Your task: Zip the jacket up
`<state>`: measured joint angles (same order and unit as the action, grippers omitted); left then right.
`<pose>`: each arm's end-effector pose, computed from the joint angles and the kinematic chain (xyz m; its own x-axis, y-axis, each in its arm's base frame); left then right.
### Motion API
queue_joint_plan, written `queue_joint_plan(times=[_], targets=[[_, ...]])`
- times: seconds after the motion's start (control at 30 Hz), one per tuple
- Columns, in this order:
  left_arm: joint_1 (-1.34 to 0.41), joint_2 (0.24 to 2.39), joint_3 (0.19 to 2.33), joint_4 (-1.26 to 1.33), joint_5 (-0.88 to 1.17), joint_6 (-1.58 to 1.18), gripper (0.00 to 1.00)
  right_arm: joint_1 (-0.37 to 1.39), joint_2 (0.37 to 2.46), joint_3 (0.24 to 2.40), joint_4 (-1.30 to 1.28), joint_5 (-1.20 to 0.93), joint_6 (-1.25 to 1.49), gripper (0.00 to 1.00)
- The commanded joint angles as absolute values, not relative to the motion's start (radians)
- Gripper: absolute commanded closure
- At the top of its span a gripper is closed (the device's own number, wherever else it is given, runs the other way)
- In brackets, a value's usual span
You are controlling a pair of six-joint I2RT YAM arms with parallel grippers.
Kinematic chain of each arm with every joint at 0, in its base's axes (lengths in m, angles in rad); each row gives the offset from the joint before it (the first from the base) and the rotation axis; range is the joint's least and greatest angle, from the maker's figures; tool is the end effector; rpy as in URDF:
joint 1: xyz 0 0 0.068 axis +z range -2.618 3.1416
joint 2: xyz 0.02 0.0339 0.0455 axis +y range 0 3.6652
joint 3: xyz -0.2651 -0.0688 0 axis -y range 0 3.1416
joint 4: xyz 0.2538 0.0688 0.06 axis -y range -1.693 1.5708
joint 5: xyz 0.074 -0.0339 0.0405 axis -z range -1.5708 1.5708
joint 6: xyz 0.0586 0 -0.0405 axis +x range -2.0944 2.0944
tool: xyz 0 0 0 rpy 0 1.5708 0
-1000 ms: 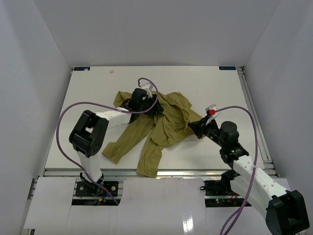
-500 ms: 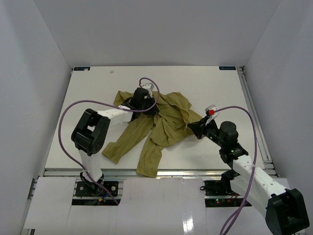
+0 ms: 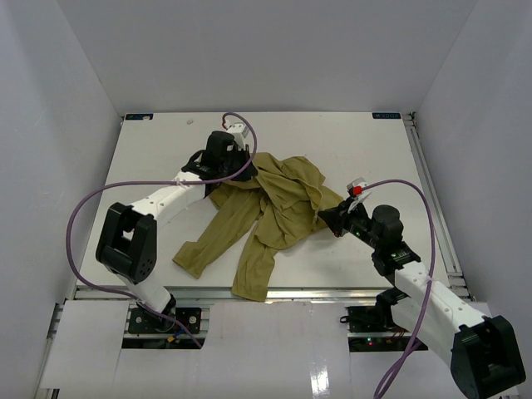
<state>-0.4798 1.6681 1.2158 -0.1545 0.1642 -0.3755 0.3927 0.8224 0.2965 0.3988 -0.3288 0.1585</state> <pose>0.3580 -0.1971 0.2452 -0.6813 -0.0533 -0.7301 0.3490 0.8530 -0.3880 0.1938 0.1008 0.2158 -0.2195 0.0708 -0.9730 -0.6314 0.7500 0.1970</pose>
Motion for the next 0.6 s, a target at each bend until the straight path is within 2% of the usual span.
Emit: queue_joint_plan(times=[0.0, 0.37, 0.57], targets=[[-0.443, 1.621, 1.24, -0.266, 0.281, -0.294, 1.0, 0.39, 0.822, 0.329, 0.432, -0.355, 0.167, 0.92], [-0.379, 1.511, 1.206, -0.367, 0.158, -0.238, 1.0, 0.391, 0.835, 0.331, 0.433, -0.373, 0.167, 0.92], [-0.379, 1.616, 1.278, -0.364, 0.268, -0.233, 1.0, 0.391, 0.839, 0.322, 0.445, -0.383, 0.175, 0.92]])
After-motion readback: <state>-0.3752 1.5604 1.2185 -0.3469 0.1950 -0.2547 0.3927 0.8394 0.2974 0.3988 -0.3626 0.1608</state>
